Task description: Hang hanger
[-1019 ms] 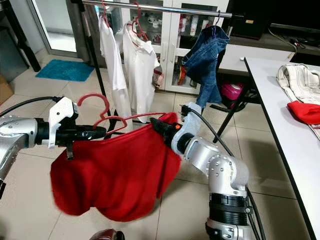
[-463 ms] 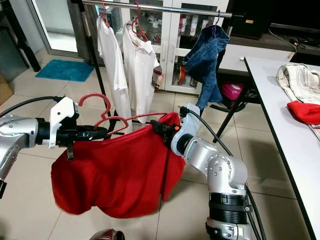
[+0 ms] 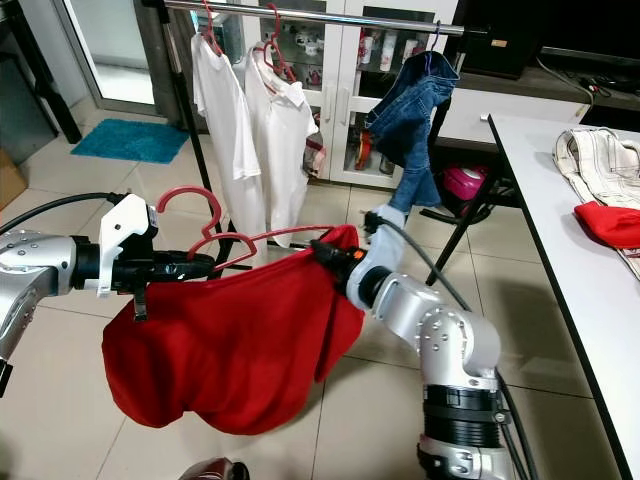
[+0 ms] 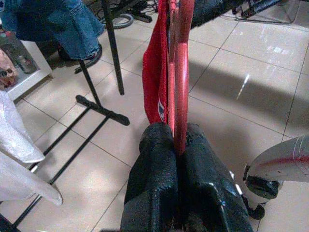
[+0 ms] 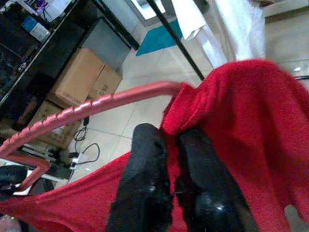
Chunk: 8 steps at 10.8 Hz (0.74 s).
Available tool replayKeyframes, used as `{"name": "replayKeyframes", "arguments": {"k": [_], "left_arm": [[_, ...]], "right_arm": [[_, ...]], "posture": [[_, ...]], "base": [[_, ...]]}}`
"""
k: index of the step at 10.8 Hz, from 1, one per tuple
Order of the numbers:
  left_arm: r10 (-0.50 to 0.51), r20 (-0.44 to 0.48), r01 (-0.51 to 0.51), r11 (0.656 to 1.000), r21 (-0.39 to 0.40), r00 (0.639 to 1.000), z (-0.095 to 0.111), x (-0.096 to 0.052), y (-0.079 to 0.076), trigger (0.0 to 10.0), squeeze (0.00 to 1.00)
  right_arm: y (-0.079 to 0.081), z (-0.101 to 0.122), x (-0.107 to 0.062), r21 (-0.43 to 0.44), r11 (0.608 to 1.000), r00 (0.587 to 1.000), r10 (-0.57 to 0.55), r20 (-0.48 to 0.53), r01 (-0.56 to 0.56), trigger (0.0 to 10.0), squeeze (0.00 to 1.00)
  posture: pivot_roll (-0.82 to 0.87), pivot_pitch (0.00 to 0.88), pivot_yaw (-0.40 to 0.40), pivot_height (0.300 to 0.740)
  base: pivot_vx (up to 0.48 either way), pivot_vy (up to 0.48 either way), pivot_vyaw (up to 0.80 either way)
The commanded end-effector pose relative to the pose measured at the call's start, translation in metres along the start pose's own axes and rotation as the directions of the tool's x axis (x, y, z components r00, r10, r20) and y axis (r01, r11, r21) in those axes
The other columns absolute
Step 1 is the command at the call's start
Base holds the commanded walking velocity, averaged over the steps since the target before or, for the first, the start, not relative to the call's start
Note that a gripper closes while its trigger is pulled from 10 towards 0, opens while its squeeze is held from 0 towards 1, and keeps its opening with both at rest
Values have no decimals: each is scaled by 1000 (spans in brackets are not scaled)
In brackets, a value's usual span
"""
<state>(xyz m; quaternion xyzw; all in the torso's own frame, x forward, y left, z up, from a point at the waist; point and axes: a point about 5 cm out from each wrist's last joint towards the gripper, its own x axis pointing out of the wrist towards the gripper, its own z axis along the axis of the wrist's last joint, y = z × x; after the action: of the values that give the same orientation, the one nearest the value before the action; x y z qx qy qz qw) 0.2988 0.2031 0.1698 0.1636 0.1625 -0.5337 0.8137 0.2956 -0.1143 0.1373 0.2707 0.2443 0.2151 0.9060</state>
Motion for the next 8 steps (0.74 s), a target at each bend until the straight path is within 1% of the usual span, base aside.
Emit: {"name": "replayKeyframes", "arguments": {"k": [1, 3, 4, 5, 6, 8], "left_arm": [[17, 3, -18, 999, 36, 1000, 6, -4, 2, 0, 0], [35, -43, -33, 999, 44, 998, 0, -9, 5, 0, 0], [41, -77, -36, 998, 57, 996, -5, -9, 5, 0, 0], [41, -78, -37, 998, 55, 996, -5, -9, 5, 0, 0], [28, -104, -22, 998, 61, 994, -8, -7, 3, 0, 0], [-26, -84, 29, 999, 45, 996, -7, -3, -4, 0, 0]], "right_arm": [[-6, 1, -2, 5, 1000, 1000, -25, 10, 25, 0, 0], [-15, 11, -7, 28, 998, 997, -51, 64, 49, 0, 0], [-17, 15, -9, 28, 998, 995, -55, 78, 53, 0, 0], [-18, 17, -10, 28, 998, 995, -56, 87, 54, 0, 0], [-20, 27, -12, 33, 998, 989, -60, 132, 56, 0, 0], [-18, 34, -13, 39, 998, 984, -49, 169, 43, 0, 0]], "posture": [[-11, 0, 5, 740], [-13, 0, 6, 740], [-15, 0, 7, 740], [-15, 0, 7, 740], [-17, 0, 8, 740], [-17, 0, 8, 740]], "base": [[0, 0, 0], [0, 0, 0], [0, 0, 0], [0, 0, 0], [0, 0, 0], [0, 0, 0]]}}
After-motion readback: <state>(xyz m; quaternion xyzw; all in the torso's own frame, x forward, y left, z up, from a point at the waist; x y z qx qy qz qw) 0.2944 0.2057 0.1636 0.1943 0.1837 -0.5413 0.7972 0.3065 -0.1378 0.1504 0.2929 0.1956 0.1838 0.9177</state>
